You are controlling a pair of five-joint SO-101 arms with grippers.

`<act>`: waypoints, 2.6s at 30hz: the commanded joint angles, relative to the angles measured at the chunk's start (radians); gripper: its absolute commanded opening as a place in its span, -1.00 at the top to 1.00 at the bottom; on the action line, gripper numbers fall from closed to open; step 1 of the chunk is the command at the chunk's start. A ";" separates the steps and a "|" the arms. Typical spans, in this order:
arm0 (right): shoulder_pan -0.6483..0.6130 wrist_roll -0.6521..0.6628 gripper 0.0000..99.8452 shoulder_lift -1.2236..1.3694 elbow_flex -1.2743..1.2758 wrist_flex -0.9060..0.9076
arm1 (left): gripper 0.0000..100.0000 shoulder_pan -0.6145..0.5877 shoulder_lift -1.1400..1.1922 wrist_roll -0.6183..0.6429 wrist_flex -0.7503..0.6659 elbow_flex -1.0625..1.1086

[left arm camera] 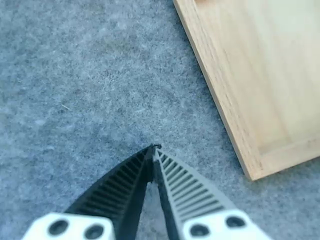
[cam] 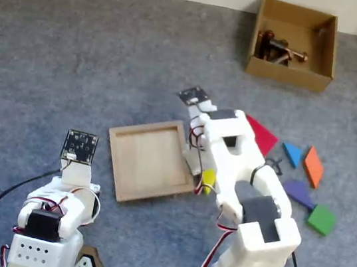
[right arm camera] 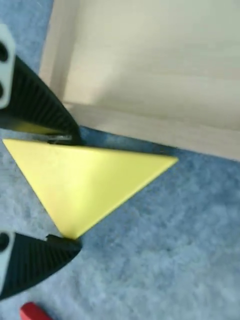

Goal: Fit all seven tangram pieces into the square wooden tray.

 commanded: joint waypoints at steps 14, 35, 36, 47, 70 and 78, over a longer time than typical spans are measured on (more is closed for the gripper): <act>-0.016 -0.008 0.55 -0.036 -0.134 0.096 | 0.99 0.015 -0.007 0.008 -0.002 0.019; -0.018 -0.008 0.44 -0.038 -0.002 -0.027 | 0.99 0.015 -0.007 0.008 -0.002 0.019; -0.018 -0.008 0.44 -0.038 -0.002 -0.027 | 0.99 0.015 -0.007 0.008 -0.002 0.019; -0.019 -0.006 0.44 -0.035 0.025 -0.035 | 0.99 0.015 -0.007 0.008 -0.002 0.019; -0.019 -0.012 0.50 -0.042 0.131 -0.117 | 0.99 0.015 -0.007 0.008 -0.002 0.019; -0.021 -0.014 0.61 -0.042 0.133 -0.117 | 0.99 0.015 -0.007 0.008 -0.002 0.019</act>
